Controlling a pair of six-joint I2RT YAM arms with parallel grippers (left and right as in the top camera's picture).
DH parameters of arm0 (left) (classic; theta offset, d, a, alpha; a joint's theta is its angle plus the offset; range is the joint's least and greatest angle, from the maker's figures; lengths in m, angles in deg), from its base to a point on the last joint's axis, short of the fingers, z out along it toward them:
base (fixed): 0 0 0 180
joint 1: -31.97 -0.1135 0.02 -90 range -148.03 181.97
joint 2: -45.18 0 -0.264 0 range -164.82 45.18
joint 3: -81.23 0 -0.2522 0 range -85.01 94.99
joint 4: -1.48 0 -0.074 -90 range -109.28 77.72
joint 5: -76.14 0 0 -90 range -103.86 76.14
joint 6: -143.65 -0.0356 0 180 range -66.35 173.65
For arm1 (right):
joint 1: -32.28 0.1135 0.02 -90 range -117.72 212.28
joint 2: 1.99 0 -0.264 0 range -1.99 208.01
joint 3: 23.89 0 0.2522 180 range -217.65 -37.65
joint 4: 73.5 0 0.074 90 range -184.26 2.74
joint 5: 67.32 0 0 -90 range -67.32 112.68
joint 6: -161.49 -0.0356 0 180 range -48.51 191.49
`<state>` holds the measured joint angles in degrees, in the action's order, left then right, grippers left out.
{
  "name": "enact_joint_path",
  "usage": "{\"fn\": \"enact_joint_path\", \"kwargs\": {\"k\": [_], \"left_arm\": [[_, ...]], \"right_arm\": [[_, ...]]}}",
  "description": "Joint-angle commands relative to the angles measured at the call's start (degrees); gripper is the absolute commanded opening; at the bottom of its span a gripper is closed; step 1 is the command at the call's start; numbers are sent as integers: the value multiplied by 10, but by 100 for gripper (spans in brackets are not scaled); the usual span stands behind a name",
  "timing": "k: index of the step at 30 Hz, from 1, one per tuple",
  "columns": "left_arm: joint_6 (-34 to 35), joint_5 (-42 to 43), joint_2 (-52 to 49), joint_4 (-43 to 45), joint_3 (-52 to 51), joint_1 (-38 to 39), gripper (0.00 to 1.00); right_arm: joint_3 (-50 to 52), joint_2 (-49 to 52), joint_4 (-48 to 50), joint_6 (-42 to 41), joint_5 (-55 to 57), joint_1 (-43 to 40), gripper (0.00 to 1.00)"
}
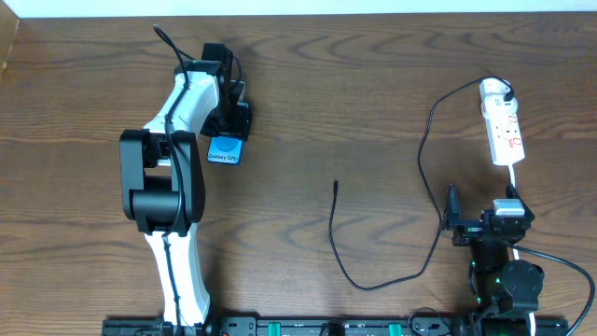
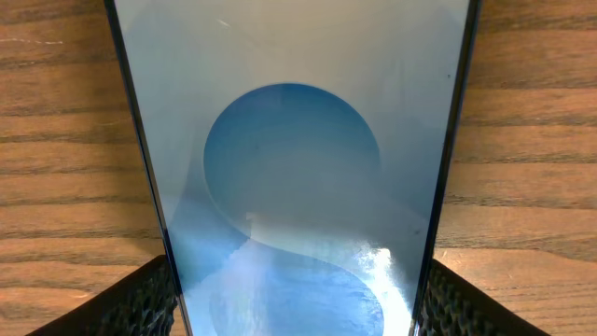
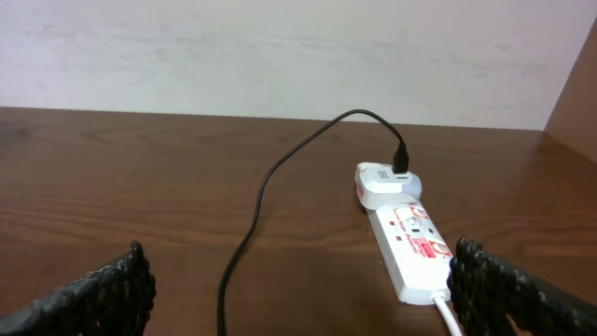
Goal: Plug charger to phone and switch on socket
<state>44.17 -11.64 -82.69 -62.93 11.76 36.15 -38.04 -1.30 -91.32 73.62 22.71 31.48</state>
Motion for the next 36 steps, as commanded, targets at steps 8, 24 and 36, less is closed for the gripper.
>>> {"fn": "enact_joint_path", "kwargs": {"k": [8, 24, 36], "left_arm": [[-8, 1, -7, -5, -2, -2, 7], [-8, 1, -3, -9, 7, -2, 7], [-8, 1, 37, -9, 10, -2, 7]], "right_arm": [[1, -3, -3, 5, 5, -3, 99], [1, -3, -3, 5, 5, -3, 99], [1, -3, -3, 5, 5, -3, 99]]}}
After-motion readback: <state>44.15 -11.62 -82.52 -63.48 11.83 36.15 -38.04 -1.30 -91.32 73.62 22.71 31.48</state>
